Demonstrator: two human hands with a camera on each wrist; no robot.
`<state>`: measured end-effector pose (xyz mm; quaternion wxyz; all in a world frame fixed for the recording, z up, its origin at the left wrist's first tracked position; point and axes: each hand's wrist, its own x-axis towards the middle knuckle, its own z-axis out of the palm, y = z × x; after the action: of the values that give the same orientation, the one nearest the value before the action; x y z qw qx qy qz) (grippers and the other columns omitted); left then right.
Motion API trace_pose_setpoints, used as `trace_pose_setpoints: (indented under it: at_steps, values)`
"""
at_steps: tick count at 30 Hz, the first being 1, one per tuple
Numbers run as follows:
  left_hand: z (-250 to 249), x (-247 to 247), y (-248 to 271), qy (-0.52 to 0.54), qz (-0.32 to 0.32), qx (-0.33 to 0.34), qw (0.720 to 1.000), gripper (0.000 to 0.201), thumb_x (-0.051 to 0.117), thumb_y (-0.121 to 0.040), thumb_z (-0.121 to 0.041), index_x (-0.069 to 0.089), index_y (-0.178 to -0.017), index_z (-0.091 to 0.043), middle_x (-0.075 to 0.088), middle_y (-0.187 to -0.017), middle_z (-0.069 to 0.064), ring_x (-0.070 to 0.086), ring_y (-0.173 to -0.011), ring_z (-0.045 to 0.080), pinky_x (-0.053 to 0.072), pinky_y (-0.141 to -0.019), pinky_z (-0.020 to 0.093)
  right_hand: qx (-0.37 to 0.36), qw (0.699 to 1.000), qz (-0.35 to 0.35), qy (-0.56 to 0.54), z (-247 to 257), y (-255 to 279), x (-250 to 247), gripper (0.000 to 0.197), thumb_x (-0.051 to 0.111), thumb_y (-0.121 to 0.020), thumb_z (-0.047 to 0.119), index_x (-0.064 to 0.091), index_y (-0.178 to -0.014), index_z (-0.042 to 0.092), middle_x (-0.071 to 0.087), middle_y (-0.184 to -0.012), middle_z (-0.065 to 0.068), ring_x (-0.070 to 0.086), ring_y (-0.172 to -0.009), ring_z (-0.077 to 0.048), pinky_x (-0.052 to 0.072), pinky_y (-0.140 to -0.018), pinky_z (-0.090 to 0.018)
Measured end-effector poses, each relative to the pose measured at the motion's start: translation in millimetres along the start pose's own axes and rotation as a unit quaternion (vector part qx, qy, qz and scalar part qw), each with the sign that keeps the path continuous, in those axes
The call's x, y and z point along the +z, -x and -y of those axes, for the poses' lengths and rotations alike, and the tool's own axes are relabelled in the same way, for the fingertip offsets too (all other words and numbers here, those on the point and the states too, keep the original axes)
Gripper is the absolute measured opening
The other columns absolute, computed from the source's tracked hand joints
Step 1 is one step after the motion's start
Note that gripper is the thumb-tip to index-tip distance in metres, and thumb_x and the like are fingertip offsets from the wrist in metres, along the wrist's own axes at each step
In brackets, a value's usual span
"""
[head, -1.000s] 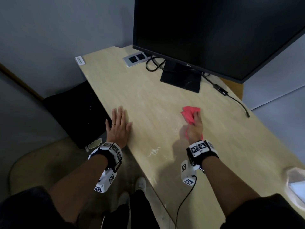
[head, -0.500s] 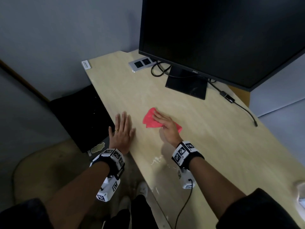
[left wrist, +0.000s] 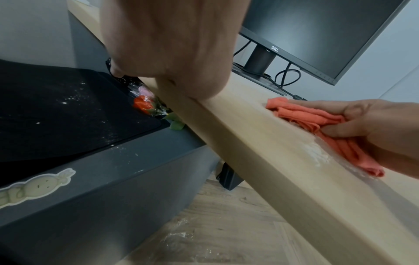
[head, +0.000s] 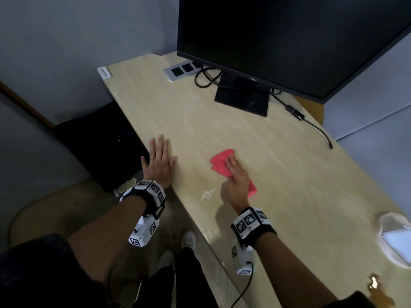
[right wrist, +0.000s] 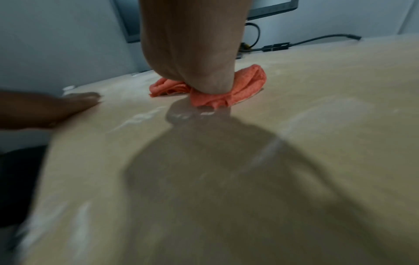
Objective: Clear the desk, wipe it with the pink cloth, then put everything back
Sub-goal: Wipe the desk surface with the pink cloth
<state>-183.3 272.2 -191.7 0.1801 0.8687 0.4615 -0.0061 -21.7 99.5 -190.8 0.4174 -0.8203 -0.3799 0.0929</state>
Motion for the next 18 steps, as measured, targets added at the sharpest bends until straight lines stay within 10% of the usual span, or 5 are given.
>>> trace_pose_setpoints:
  at_steps: [9,14,18]
  values:
    - [-1,-4,-1,-0.009,0.02,-0.002,1.0,0.061,0.027,-0.1,-0.04,0.003,-0.152,-0.018,-0.007,-0.16,-0.001,-0.007,-0.148,0.022,0.031,-0.105,0.06,-0.04,0.997,0.068,-0.005,44,76,26,0.052,0.044,-0.078,0.002,0.06,-0.125,0.014,0.049,-0.139,-0.002,0.043,-0.129,-0.016,0.027,-0.106,-0.024]
    - [1,-11,-3,-0.002,0.039,0.005,0.999,0.063,0.026,-0.099,-0.042,0.001,-0.151,-0.017,-0.007,-0.16,0.001,-0.007,-0.148,0.022,0.036,-0.099,0.057,-0.03,0.993,0.103,-0.048,52,121,35,0.04,0.064,-0.086,0.012,0.059,-0.124,0.023,0.05,-0.139,0.007,0.041,-0.132,-0.008,0.035,-0.107,-0.036]
    - [4,-14,-7,0.001,0.057,0.012,0.998,0.063,0.026,-0.099,-0.042,0.001,-0.151,-0.018,-0.008,-0.16,0.001,-0.007,-0.148,0.021,0.036,-0.1,0.055,-0.001,0.988,0.127,-0.086,61,137,17,0.035,0.045,-0.095,0.036,0.063,-0.12,0.02,0.054,-0.134,0.009,0.037,-0.132,0.003,0.032,-0.107,-0.026]
